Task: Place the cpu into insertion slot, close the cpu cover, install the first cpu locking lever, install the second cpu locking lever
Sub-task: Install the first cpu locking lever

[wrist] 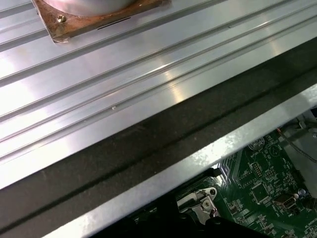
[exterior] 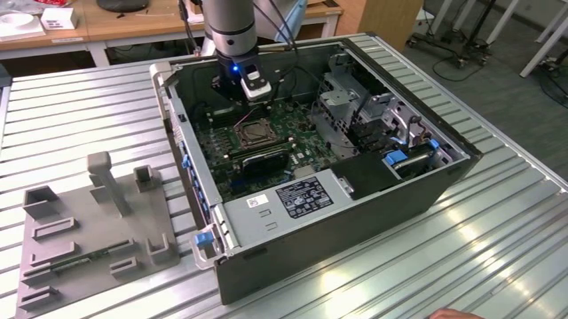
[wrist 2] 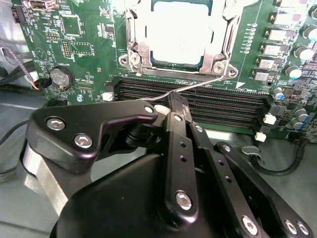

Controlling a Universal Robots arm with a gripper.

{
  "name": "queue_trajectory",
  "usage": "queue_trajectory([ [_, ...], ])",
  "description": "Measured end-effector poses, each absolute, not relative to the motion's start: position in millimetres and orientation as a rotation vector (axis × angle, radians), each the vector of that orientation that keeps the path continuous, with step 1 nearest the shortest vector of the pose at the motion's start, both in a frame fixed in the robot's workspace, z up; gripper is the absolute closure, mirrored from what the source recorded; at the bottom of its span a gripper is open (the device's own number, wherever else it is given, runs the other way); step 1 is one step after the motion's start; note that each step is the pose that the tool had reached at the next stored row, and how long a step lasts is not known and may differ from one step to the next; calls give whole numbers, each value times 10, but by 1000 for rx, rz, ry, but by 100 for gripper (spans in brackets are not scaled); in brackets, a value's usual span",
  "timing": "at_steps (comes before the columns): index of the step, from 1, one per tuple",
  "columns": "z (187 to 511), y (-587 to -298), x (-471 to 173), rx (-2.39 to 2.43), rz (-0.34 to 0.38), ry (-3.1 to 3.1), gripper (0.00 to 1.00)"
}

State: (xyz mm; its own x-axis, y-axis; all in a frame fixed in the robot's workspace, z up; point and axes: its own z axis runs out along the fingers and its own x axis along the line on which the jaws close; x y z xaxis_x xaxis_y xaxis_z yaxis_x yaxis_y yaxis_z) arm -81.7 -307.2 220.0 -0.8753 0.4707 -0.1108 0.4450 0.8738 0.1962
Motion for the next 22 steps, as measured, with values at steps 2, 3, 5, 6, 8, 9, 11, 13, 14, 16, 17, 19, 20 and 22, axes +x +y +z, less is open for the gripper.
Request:
queue_trajectory([
  [2, 2199, -3072, -816, 711, 247, 2890, 89],
  [3, 2198, -3072, -816, 711, 247, 2890, 89],
  [5, 2186, -3076, -811, 710, 248, 2890, 89],
  [6, 2178, -3080, -808, 711, 248, 2890, 89],
  [8, 2157, -3087, -800, 711, 248, 2890, 89],
  [9, 2145, -3090, -797, 711, 248, 2890, 89],
  [11, 2122, -3095, -788, 711, 247, 2891, 89],
  [13, 2101, -3097, -780, 711, 247, 2891, 89],
  [14, 2093, -3098, -776, 711, 247, 2891, 89],
  [16, 2080, -3098, -764, 711, 247, 2891, 89],
  [17, 2076, -3098, -756, 711, 247, 2891, 89],
  [19, 2068, -3098, -741, 711, 247, 2892, 89],
  [20, 2063, -3098, -733, 711, 247, 2892, 89],
  [22, 2055, -3098, -719, 711, 247, 2892, 89],
])
